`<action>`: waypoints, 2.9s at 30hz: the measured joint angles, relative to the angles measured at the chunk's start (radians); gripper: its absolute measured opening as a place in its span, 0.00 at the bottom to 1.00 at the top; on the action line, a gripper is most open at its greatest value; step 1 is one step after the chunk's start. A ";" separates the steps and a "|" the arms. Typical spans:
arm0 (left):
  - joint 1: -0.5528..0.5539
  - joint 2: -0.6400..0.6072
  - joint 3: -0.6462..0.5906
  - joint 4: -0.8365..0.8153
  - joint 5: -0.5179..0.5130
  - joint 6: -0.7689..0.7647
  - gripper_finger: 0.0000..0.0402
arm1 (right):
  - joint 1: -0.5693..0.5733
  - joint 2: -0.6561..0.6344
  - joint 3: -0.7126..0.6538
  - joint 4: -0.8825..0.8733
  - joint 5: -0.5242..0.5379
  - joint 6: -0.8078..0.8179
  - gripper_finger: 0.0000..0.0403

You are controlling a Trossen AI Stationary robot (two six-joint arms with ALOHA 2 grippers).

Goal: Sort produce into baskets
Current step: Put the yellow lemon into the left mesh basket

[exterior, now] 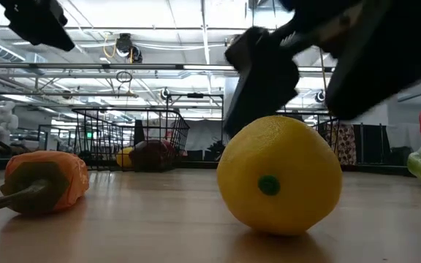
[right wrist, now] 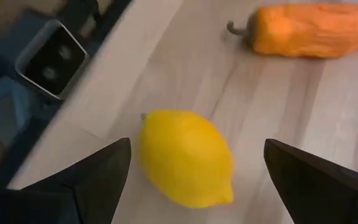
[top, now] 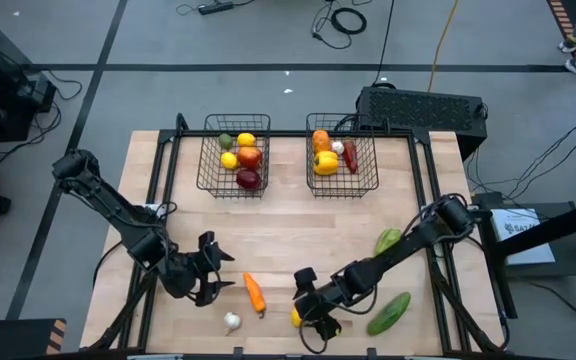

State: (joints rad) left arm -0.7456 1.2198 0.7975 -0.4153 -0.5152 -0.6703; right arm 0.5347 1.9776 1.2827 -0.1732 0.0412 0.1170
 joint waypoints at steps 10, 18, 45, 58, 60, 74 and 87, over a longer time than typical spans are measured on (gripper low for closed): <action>0.000 0.000 0.000 0.065 -0.003 0.036 0.76 | -0.009 0.045 0.000 0.029 -0.048 -0.051 0.85; 0.000 0.000 0.000 0.079 -0.007 0.050 0.76 | -0.016 0.088 0.001 0.043 -0.032 -0.051 0.84; 0.000 0.000 0.000 0.085 -0.035 0.083 0.76 | -0.069 0.089 0.055 0.009 0.011 -0.025 0.56; 0.022 0.004 0.000 0.114 -0.303 -0.104 0.76 | -0.148 0.086 0.289 -0.312 0.381 -0.090 0.58; 0.020 0.004 0.000 0.113 -0.328 -0.098 0.76 | -0.154 0.086 0.321 -0.332 0.507 -0.124 0.58; 0.063 0.051 -0.020 0.154 -0.478 0.033 0.76 | -0.158 0.085 0.377 -0.174 0.876 -0.427 0.58; 0.146 0.096 -0.020 0.330 -0.360 0.074 0.76 | -0.158 0.085 0.377 -0.138 0.873 -0.496 0.58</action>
State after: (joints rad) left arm -0.6000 1.3155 0.7776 -0.0852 -0.8757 -0.5964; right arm 0.3767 2.0628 1.6596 -0.3114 0.9146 -0.3794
